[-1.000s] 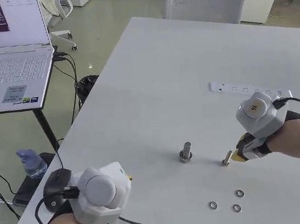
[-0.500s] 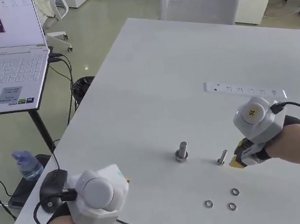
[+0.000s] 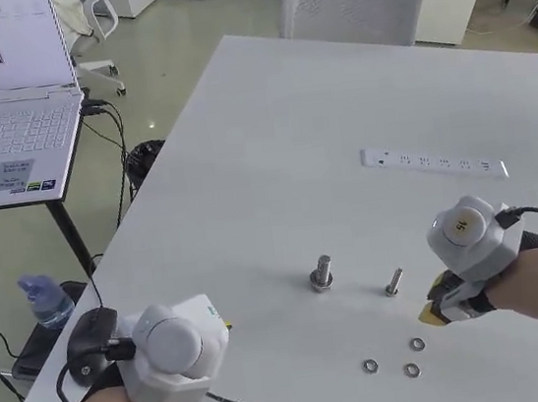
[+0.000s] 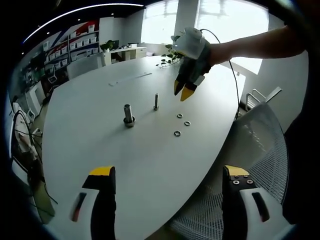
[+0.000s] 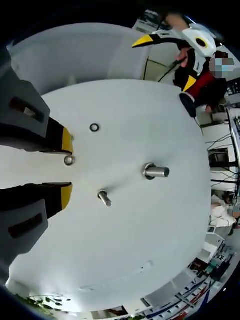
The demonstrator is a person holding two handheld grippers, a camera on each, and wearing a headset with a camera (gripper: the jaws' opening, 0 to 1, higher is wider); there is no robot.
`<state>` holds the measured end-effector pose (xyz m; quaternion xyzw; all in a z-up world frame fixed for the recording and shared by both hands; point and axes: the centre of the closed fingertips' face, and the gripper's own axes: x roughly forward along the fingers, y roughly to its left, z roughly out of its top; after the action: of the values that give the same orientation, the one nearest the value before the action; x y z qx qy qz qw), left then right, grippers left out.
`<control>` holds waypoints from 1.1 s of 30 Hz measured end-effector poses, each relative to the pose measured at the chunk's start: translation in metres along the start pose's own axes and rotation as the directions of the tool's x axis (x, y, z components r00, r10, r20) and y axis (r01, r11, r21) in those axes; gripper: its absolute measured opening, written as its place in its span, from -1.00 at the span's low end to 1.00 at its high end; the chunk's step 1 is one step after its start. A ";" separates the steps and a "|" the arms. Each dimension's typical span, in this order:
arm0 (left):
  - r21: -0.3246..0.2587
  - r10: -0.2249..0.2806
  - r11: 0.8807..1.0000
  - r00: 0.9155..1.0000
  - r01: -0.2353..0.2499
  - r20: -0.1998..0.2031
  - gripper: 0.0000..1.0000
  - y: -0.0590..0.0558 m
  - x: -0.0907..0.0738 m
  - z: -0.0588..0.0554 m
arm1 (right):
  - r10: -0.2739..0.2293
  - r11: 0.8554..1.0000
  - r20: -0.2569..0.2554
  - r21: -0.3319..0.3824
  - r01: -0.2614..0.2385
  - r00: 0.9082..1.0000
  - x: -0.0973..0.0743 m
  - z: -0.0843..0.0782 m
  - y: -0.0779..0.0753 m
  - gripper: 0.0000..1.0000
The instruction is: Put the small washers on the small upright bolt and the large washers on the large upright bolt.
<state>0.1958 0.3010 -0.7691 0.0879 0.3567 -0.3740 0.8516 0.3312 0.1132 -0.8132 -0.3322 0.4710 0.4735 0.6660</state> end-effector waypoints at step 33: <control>-0.003 -0.012 1.000 1.000 0.012 0.006 0.72 -0.002 0.001 0.003 | 0.008 0.999 -0.040 0.037 -0.007 0.999 0.044 -0.025 0.015 -0.53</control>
<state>0.1962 0.2976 -0.7669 0.0834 0.3551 -0.3790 0.8505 0.3146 0.1102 -0.8633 -0.3275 0.4940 0.4606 0.6607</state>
